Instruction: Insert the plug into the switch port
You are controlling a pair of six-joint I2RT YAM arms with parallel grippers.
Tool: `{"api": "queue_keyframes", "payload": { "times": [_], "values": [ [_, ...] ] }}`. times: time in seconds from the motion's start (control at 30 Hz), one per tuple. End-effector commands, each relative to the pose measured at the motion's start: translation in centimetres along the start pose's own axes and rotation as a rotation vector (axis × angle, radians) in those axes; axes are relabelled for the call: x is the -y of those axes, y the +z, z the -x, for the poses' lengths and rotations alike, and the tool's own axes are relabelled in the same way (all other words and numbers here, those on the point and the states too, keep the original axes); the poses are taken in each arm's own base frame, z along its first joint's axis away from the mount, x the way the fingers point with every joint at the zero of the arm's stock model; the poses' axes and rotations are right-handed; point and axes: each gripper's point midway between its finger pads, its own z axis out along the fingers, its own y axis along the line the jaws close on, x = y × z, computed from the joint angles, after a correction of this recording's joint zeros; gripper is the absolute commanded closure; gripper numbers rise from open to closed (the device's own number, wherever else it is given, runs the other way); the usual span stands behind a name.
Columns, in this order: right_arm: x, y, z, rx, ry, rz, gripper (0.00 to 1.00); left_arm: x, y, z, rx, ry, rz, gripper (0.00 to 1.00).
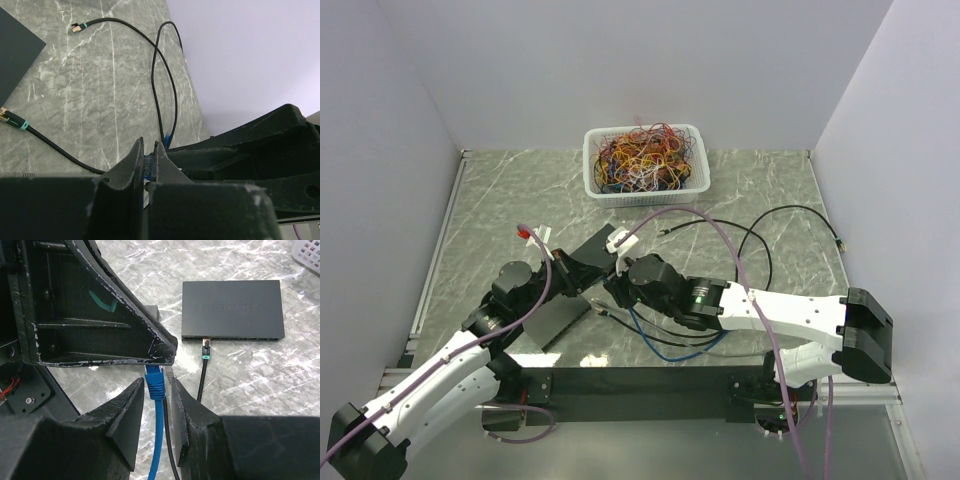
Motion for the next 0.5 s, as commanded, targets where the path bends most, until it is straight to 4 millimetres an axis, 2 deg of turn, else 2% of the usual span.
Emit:
{"api": "queue_keyframes", "payload": {
  "times": [0.0,0.2,0.47],
  "values": [
    [-0.70,0.01,1.93,0.048,0.008,0.014,0.64,2.35,-0.13,1.68,0.045,0.021,-0.057,1.00],
    [-0.37,-0.27,2.23,0.061,0.007,0.003,0.71,2.25,-0.13,1.57,0.042,0.019,-0.054,0.99],
    [-0.47,-0.15,1.74,0.055,0.005,0.009,0.88,2.40,-0.20,1.63,0.045,0.020,-0.059,1.00]
  ]
}}
